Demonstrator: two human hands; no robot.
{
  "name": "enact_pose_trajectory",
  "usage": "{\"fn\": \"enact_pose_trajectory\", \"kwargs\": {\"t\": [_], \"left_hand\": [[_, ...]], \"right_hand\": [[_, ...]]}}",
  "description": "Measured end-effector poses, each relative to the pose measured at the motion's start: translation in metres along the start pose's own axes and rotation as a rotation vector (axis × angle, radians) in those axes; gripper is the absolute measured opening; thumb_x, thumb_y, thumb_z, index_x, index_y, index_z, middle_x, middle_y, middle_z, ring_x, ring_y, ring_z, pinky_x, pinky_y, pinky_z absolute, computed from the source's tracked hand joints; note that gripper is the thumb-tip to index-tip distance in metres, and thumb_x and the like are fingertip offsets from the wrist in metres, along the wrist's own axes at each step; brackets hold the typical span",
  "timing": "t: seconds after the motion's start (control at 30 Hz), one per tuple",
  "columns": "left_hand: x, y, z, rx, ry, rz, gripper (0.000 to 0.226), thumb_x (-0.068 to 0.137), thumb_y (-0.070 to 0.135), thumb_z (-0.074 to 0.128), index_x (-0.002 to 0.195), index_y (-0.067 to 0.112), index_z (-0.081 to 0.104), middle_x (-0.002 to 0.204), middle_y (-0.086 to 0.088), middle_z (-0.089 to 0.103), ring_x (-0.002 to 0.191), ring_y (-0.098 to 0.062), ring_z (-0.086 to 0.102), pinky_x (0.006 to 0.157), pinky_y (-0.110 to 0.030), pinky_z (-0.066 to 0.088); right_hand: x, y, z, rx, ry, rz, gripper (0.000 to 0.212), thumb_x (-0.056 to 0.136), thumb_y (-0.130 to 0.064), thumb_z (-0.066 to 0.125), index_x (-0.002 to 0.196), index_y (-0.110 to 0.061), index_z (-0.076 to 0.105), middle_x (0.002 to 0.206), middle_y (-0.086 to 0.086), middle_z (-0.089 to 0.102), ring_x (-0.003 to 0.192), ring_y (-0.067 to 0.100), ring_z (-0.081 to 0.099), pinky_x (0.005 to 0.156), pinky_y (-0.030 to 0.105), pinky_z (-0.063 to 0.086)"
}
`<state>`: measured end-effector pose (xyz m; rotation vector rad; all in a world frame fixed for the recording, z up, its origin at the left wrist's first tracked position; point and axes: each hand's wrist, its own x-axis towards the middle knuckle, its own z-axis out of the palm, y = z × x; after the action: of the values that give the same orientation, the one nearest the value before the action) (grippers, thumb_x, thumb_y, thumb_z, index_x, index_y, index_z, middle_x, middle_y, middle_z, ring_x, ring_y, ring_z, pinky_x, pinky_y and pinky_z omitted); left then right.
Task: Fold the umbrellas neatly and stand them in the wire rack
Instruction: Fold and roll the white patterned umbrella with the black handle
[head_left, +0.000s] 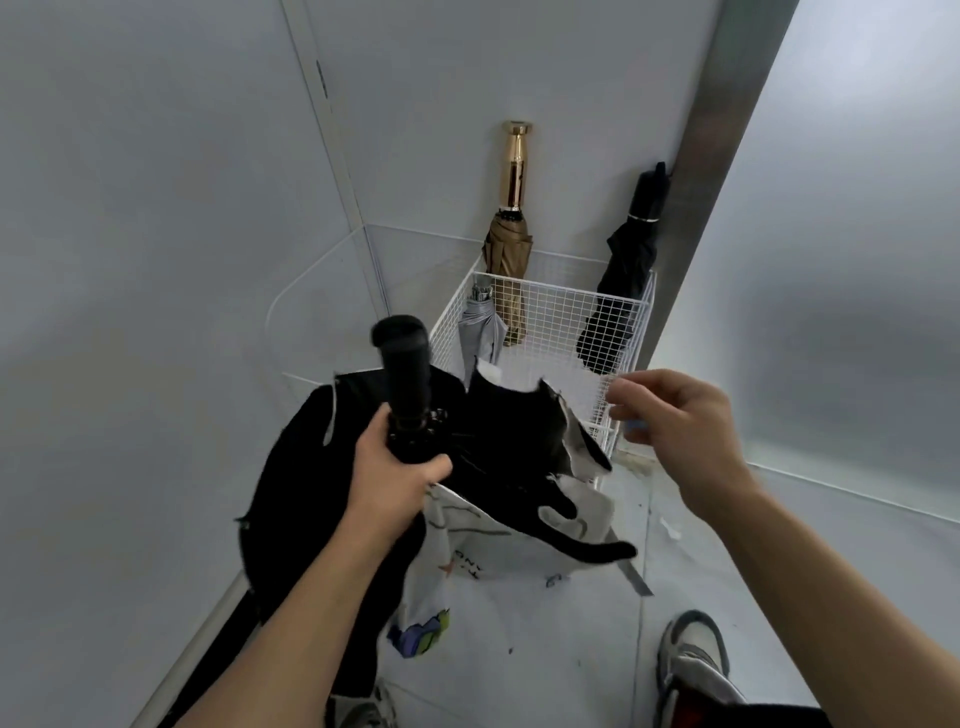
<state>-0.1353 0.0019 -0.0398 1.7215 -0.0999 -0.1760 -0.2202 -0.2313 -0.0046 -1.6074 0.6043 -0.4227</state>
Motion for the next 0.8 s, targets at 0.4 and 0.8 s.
{"fn": "enact_pose_trajectory", "kwargs": {"t": [0.4,0.8], "left_hand": [[0.002,0.012,0.001,-0.076,0.077,-0.042,0.022,0.076,-0.012,0.074,0.09,0.0,0.061,0.076,-0.003,0.063,0.055,0.001,0.06,0.053,-0.011,0.049],[-0.003,0.028,-0.004,-0.251,0.044,-0.109,0.024,0.078,-0.003,0.075,0.09,0.011,0.06,0.076,-0.012,0.066,0.064,-0.018,0.066,0.061,-0.024,0.057]], "right_hand": [[-0.01,0.001,0.0,-0.255,-0.742,0.067,0.049,0.085,0.018,0.053,0.118,-0.016,0.065,0.073,-0.02,0.068,0.07,-0.004,0.063,0.062,0.013,0.049],[-0.009,-0.003,-0.006,-0.131,-1.005,0.141,0.055,0.068,-0.009,0.073,0.122,-0.02,0.066,0.118,0.007,0.069,0.105,0.028,0.067,0.081,0.032,0.055]]}}
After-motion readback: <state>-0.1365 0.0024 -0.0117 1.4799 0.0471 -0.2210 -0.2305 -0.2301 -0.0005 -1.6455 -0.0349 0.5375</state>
